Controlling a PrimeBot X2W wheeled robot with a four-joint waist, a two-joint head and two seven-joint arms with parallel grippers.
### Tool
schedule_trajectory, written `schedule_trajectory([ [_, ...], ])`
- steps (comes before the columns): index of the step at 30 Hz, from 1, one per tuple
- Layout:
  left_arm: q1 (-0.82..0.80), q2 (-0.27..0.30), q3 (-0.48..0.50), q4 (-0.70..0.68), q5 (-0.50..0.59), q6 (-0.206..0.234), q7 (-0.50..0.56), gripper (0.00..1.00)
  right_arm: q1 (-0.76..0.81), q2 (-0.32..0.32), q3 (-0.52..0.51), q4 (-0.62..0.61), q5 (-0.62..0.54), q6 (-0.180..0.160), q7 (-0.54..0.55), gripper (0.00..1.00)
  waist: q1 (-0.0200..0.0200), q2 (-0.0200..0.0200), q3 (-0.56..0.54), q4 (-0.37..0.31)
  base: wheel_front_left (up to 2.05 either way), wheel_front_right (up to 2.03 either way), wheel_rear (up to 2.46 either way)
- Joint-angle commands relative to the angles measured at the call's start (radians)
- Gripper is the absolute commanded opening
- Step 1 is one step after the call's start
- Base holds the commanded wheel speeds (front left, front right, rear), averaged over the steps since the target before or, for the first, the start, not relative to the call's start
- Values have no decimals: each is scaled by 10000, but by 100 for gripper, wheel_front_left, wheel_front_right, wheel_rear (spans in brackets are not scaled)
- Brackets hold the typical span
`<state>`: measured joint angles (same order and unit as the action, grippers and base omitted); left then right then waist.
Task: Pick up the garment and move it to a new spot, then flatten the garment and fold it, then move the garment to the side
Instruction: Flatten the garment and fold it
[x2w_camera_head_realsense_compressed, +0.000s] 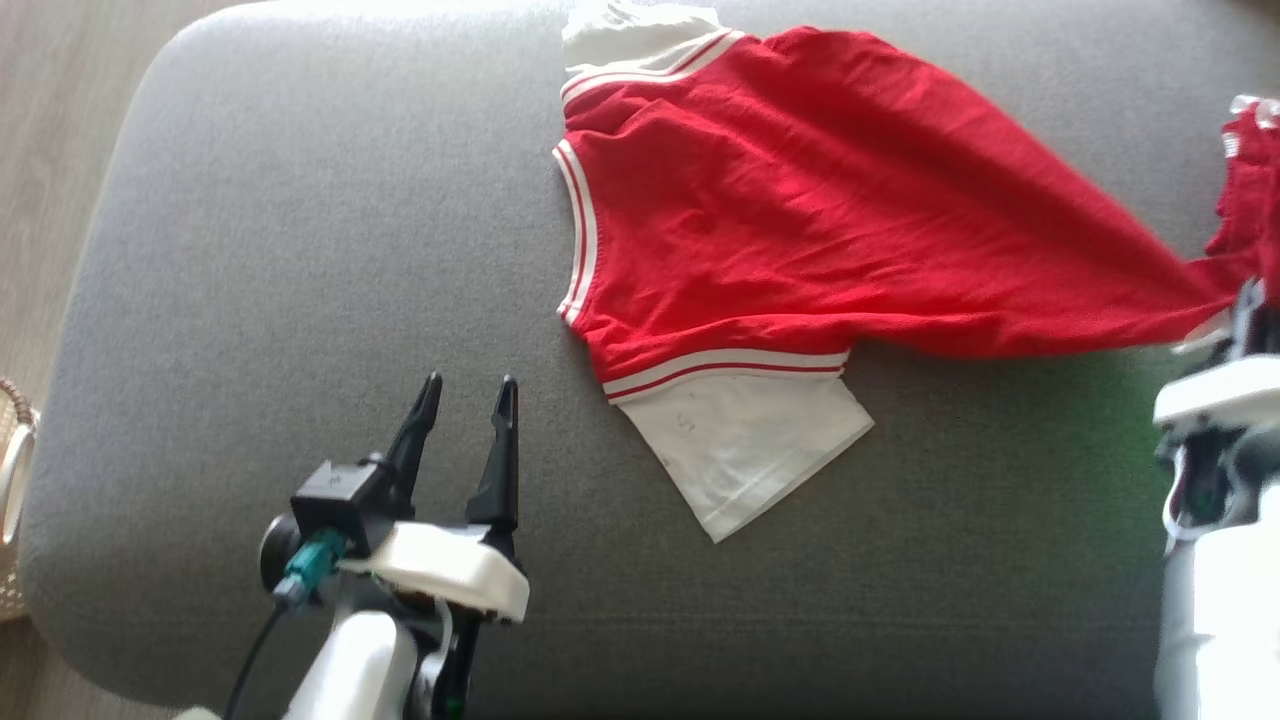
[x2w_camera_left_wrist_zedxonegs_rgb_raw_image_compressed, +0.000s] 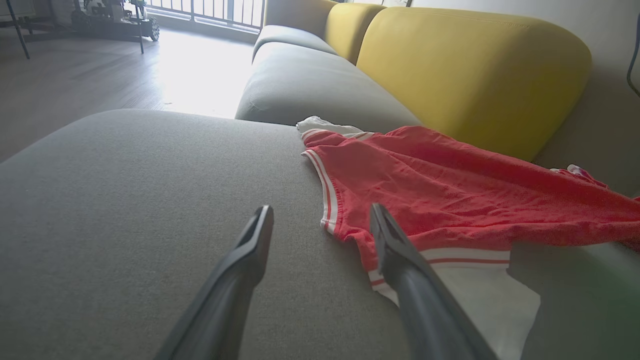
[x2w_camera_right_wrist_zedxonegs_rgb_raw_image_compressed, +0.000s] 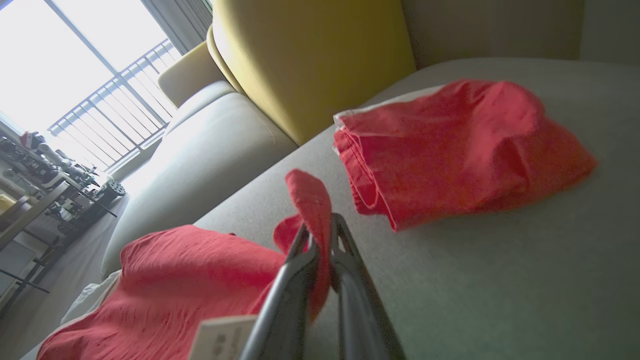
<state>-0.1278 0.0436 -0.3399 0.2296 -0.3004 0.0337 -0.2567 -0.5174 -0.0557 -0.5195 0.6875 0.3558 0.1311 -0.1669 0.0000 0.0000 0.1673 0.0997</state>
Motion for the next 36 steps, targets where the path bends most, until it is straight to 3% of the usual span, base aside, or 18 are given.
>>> schedule_trajectory([
  [1, -31, 66, 397, -241, 82, -64, -51, 100, -118, 54, 344, -271, 136, -4, 18, 100, 0, 0, -103, -78, 0, 0, 0],
  [12, 329, 66, 614, -142, 324, -125, -51, 100, 1194, 54, 1995, 179, 960, -4, -715, 100, 0, 0, -737, -762, 0, 0, 0],
  [16, 403, 66, 637, -157, 377, -148, -51, 100, 1389, 54, 2902, -704, 792, -4, -877, 100, 0, 0, -846, -898, 0, 0, 0],
  [21, 428, 66, 636, -178, 339, -171, -51, 100, 2385, 54, 4201, -2450, -655, -4, -935, 100, 0, 0, -834, -927, 0, 0, 0],
  [27, 457, 66, 677, -72, 202, -235, -51, 100, 3298, 55, 4356, -3519, -605, -4, -943, 100, 0, 0, -734, -1036, 0, 0, 0],
  [36, -196, 66, 581, 927, 311, -321, -51, 100, 3318, 55, 4881, -4205, -488, -4, -945, 100, 0, 0, -307, -1668, 0, 0, 0],
])
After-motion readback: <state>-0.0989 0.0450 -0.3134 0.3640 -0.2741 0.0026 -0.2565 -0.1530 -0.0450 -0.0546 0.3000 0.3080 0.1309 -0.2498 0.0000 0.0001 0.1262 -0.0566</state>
